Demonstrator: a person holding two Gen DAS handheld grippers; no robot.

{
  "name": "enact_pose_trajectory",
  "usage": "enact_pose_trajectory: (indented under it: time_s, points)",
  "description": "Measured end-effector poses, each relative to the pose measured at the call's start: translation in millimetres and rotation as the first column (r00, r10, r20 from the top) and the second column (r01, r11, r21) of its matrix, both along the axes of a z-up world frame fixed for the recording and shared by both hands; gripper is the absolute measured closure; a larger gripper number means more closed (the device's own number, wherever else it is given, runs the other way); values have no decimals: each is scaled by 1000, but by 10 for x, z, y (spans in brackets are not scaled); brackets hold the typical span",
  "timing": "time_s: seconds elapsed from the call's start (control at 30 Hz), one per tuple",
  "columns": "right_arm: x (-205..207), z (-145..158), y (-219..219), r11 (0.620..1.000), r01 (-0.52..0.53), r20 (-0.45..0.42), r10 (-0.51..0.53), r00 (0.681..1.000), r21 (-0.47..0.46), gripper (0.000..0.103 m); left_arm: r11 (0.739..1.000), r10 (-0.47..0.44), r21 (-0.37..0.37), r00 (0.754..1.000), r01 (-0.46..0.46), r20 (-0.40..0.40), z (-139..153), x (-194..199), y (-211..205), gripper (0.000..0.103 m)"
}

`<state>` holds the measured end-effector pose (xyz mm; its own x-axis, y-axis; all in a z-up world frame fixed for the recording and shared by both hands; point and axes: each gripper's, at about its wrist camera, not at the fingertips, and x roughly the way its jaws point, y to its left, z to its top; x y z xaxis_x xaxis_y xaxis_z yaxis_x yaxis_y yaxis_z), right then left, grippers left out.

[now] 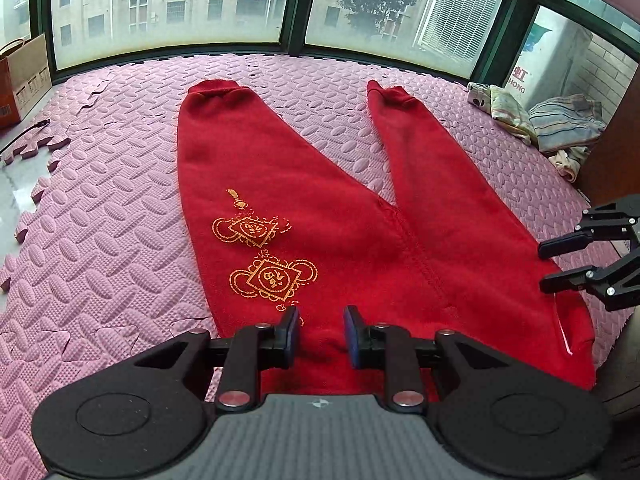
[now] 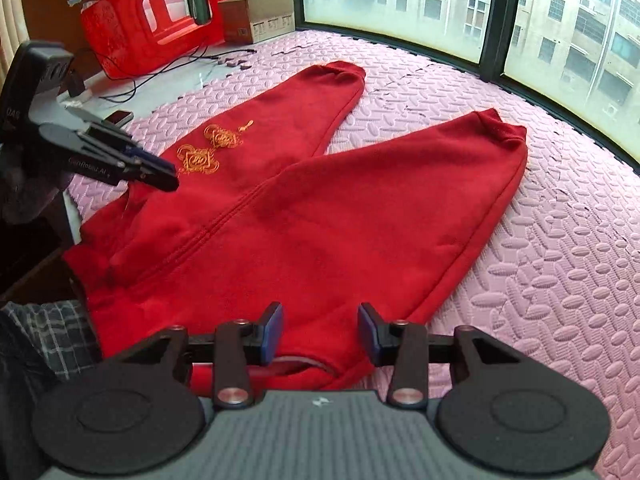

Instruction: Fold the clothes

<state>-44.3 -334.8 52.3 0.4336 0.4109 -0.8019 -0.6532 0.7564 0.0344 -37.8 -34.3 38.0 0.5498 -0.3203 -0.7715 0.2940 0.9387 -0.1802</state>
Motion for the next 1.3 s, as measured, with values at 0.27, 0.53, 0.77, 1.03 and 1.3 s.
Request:
enact_pose_trajectory:
  time_s: [0.27, 0.53, 0.77, 1.03, 1.3]
  points:
    - [711, -103, 223, 995, 99, 83, -101, 991, 28, 62, 1000, 9, -13, 1000, -9, -11, 33, 75, 8, 74]
    - [873, -350, 247, 976, 197, 136, -183, 974, -97, 64, 1000, -20, -10, 1000, 21, 23, 153, 337, -116, 73]
    - [847, -366, -172, 927, 372, 132, -363, 922, -44, 72, 997, -70, 19, 996, 69, 58, 133, 725, -406, 74]
    - [908, -360, -92, 919, 394, 141, -392, 909, 18, 77, 995, -94, 29, 995, 93, 44, 4, 918, -594, 73]
    - [980, -463, -114, 887, 459, 124, -462, 878, 59, 89, 994, -104, 40, 994, 103, 26, -96, 1017, -687, 74]
